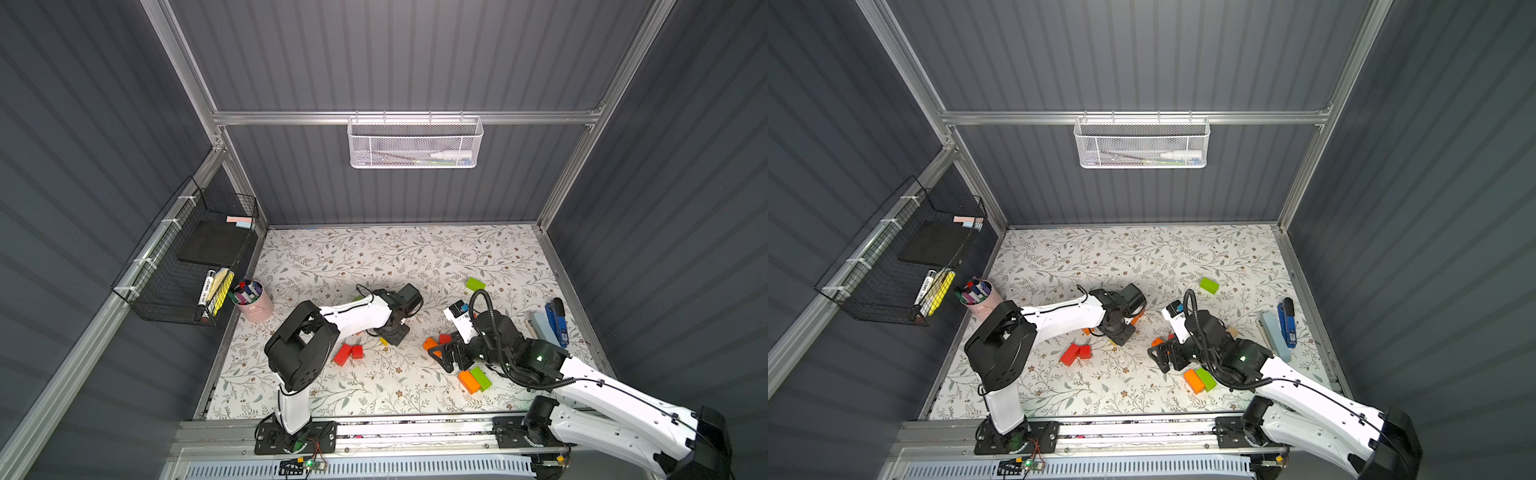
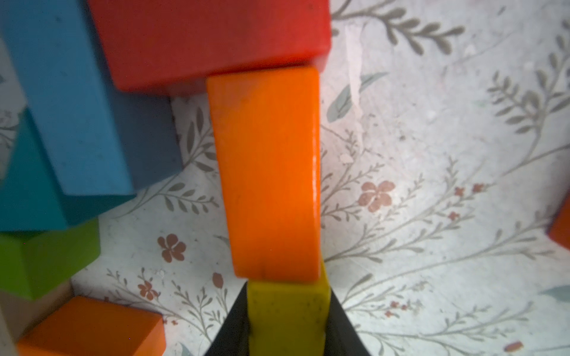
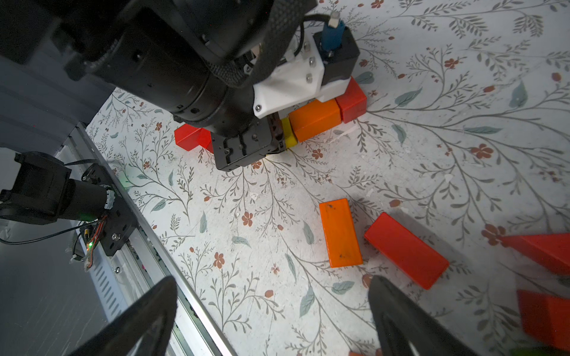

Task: Assemble a heart with building blocks
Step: Assemble the building block at the center of the board.

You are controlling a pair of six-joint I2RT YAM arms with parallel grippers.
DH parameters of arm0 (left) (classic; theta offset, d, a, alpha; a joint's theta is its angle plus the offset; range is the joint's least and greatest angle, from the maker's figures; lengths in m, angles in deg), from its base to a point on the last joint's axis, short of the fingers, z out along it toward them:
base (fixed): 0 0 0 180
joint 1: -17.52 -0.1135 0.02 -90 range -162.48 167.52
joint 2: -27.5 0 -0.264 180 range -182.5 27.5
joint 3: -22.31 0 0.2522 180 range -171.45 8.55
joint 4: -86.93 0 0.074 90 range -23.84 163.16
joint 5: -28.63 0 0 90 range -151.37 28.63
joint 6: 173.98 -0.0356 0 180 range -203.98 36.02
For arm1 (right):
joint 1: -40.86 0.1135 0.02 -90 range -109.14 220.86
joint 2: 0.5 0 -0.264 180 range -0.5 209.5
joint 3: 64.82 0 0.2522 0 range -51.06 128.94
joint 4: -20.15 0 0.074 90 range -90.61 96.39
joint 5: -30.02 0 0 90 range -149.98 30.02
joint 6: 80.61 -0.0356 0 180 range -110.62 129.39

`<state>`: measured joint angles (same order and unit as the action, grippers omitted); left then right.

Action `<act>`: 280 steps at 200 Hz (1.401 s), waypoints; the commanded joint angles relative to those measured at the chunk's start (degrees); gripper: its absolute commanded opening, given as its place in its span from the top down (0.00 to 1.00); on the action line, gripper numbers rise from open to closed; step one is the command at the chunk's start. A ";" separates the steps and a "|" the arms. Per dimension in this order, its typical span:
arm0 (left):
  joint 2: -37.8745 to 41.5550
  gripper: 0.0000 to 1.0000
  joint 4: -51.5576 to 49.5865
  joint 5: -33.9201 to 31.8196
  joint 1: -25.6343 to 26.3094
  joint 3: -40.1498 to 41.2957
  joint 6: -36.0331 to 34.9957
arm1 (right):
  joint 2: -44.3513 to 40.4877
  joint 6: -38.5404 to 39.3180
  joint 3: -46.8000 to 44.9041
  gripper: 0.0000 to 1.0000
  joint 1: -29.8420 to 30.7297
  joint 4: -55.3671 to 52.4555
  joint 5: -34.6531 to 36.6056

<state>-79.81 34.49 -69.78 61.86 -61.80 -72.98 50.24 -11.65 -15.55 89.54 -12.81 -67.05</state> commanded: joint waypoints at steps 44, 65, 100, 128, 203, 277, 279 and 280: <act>-3.04 0.75 1.52 1.85 -0.60 -0.42 1.26 | 0.32 -0.65 -0.82 0.02 -0.34 0.88 0.71; -2.95 0.68 1.58 2.11 -0.71 -0.10 1.30 | 0.15 -0.73 -0.97 0.02 -0.32 0.83 0.74; -2.34 0.61 1.46 2.04 -1.05 0.19 1.55 | 0.15 -0.91 -1.03 0.02 -0.34 0.92 0.70; -0.94 0.54 0.51 1.74 -1.46 -0.04 1.87 | 0.02 -0.85 -0.72 0.02 -0.29 0.82 0.83; 12.93 0.29 -9.11 3.20 -2.39 -2.20 4.73 | 0.79 -1.26 0.77 0.10 -0.35 -2.38 8.54; 25.68 0.17 -3.24 16.37 -14.05 -3.48 0.65 | 11.37 -4.67 3.63 0.35 -1.29 -9.43 6.46; 25.90 0.17 -2.89 16.57 -14.31 -3.39 0.50 | 11.57 -4.75 3.61 0.35 -1.26 -9.53 6.28; 26.00 0.17 -2.76 16.62 -14.51 -3.26 0.46 | 11.70 -4.78 3.61 0.35 -1.29 -9.54 6.19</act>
<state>-55.94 29.88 -57.65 49.09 -64.53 -69.81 59.66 -14.21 -12.95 88.34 -17.93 -59.62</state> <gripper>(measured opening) 0.828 0.655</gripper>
